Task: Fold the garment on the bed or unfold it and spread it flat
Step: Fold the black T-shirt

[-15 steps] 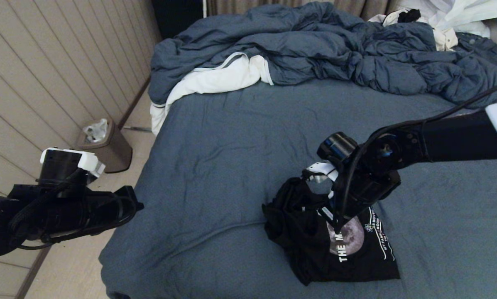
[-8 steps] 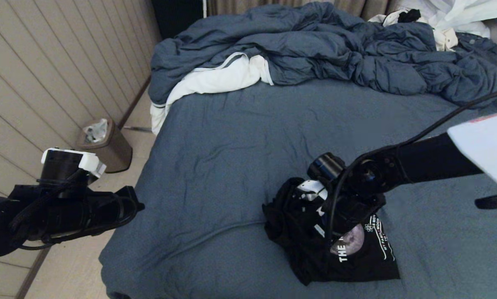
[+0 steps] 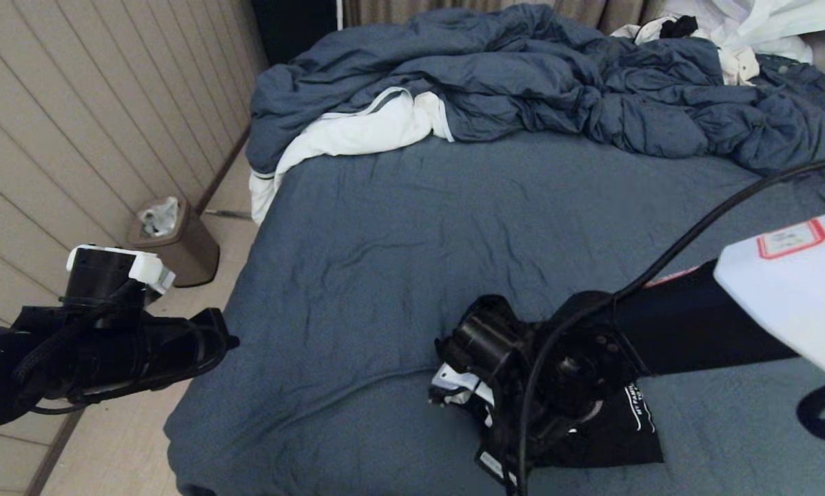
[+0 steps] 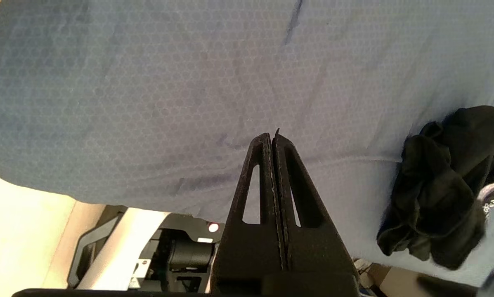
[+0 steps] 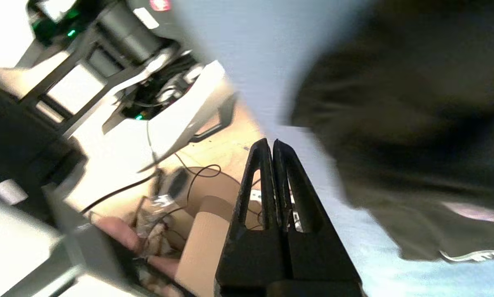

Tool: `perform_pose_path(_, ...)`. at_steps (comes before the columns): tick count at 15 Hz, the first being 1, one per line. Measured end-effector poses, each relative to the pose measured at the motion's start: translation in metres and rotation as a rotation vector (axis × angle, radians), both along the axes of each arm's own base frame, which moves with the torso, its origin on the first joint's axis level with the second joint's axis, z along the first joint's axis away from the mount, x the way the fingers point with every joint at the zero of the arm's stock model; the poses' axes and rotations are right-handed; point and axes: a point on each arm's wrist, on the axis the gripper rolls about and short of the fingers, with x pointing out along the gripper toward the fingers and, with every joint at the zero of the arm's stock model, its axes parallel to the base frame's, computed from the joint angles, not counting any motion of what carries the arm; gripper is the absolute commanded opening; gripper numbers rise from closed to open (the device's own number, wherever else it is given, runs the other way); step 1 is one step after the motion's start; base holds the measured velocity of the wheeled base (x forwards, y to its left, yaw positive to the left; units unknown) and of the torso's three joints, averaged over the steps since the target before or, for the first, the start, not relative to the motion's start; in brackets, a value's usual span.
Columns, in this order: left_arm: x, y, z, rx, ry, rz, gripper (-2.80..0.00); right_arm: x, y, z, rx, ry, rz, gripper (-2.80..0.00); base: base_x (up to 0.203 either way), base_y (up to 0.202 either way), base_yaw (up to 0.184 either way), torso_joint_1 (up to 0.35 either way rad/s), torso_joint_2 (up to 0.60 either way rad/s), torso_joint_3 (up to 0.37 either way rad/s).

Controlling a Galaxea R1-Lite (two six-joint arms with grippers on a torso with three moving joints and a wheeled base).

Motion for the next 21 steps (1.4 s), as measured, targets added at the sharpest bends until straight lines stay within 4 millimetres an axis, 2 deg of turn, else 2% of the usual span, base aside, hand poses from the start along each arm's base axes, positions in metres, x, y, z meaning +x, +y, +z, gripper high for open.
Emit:
perform_pose_path(3,0.000,0.000,0.000,0.000,-0.002,0.000,-2.80,-0.021,0.015,0.006,0.014,-0.010,0.066,-2.80,0.000,0.000,0.000,0.000,0.00,0.000)
perform_pose_path(6,0.000,0.000,0.000,0.000,-0.002,0.000,-2.80,-0.020,0.011,0.020,0.050,-0.045,0.045,-2.80,0.000,0.000,0.000,0.000,0.00,0.000)
perform_pose_path(10,0.000,0.000,0.000,-0.001,-0.002,-0.001,-2.80,0.017,-0.028,0.031,0.073,-0.092,-0.122,-2.80,0.000,0.000,0.000,0.000,0.00,0.000)
perform_pose_path(14,0.000,0.000,0.000,0.000,0.000,-0.002,-2.80,0.060,-0.075,0.030,0.090,-0.153,-0.284,-2.80,0.000,0.000,0.000,0.000,0.00,0.000)
perform_pose_path(21,0.000,0.000,0.000,0.001,0.000,-0.002,-2.80,0.092,-0.121,0.034,0.088,-0.196,-0.417,-2.80,0.000,0.000,0.000,0.000,0.00,0.000)
